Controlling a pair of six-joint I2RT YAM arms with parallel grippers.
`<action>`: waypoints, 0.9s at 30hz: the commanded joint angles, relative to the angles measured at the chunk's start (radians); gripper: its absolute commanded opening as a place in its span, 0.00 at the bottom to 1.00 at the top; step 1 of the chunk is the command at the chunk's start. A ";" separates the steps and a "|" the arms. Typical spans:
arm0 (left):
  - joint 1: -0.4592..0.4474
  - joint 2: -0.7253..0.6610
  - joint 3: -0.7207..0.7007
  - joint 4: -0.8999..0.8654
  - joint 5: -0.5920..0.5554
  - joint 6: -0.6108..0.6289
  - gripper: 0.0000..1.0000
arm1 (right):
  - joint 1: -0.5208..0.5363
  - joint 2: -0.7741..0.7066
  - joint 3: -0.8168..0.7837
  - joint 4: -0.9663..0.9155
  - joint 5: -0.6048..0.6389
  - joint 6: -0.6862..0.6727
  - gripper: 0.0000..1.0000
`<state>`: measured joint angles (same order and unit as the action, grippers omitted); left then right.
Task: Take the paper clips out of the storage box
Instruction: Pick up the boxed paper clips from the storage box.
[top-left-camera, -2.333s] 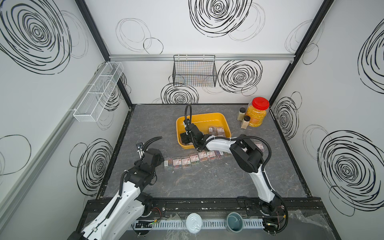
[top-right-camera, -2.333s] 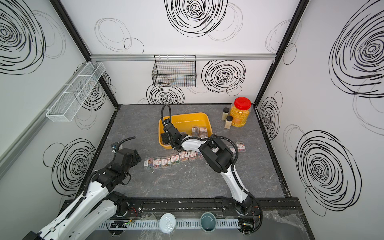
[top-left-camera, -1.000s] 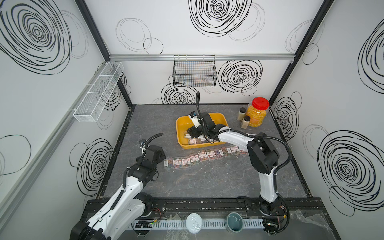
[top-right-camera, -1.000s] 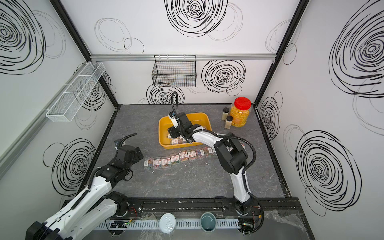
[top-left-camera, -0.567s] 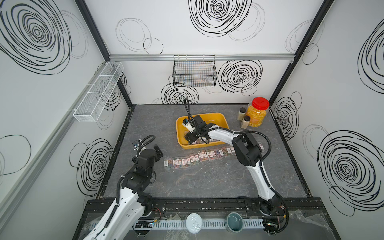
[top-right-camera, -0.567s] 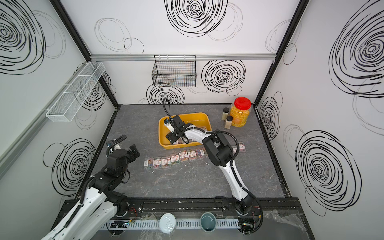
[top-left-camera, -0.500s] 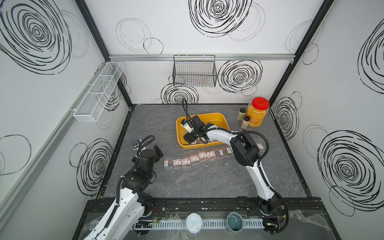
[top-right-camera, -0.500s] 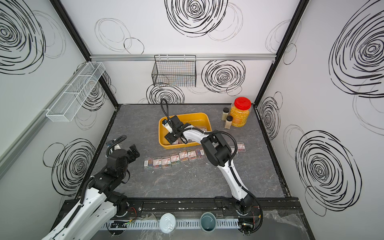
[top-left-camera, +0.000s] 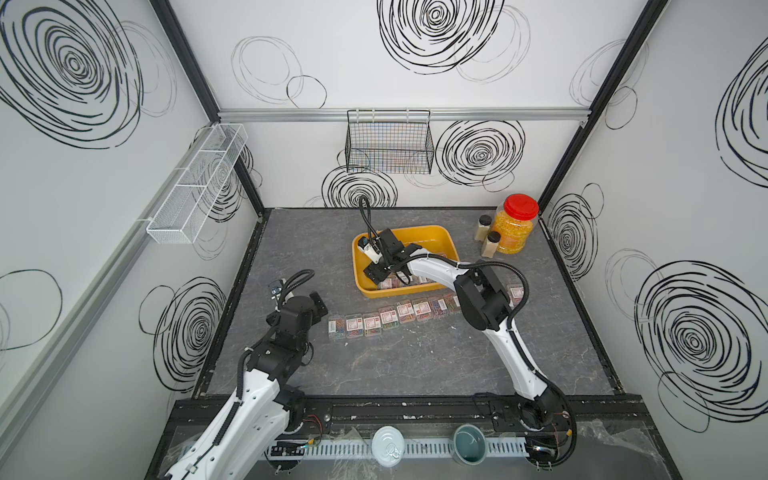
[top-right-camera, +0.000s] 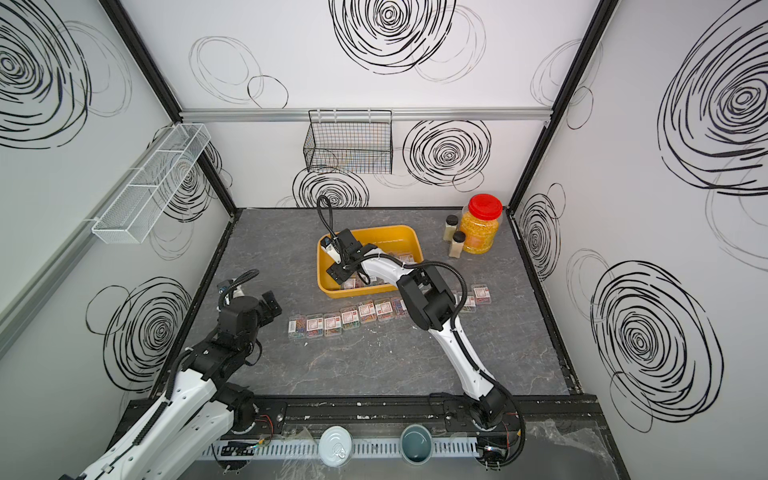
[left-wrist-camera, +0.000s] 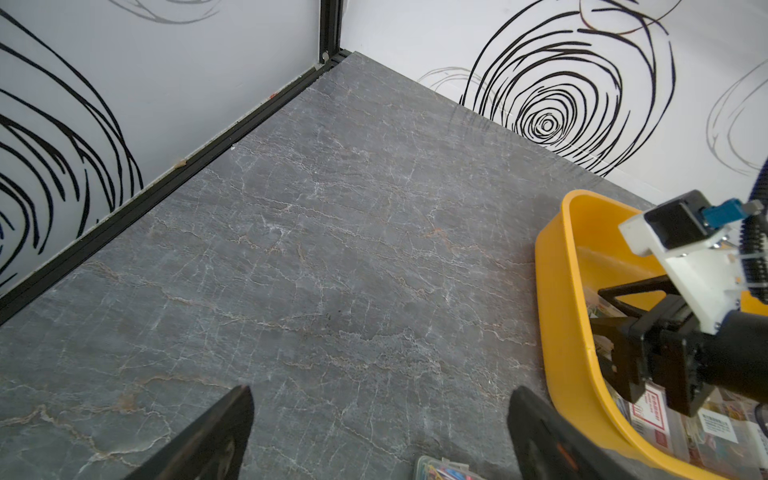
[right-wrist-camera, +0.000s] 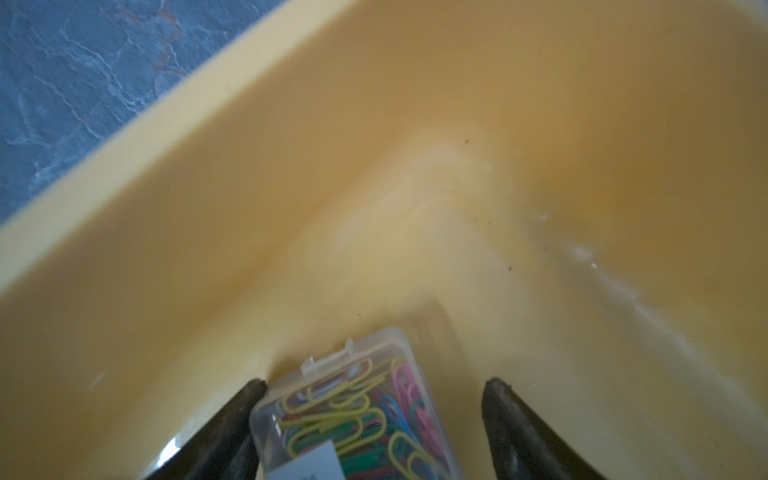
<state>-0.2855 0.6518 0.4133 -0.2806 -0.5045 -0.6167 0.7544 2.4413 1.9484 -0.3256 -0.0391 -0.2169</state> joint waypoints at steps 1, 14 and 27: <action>0.008 -0.015 -0.001 0.045 0.000 0.008 0.99 | -0.001 0.047 0.005 -0.057 0.027 0.012 0.75; 0.007 0.006 0.006 0.042 -0.005 0.002 0.99 | -0.011 -0.006 0.012 -0.025 -0.034 0.134 0.51; 0.009 -0.002 0.005 0.039 -0.003 0.000 0.99 | -0.006 -0.201 -0.185 0.252 -0.005 0.217 0.39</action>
<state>-0.2848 0.6575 0.4133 -0.2779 -0.5018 -0.6167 0.7486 2.3360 1.8156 -0.2256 -0.0662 -0.0181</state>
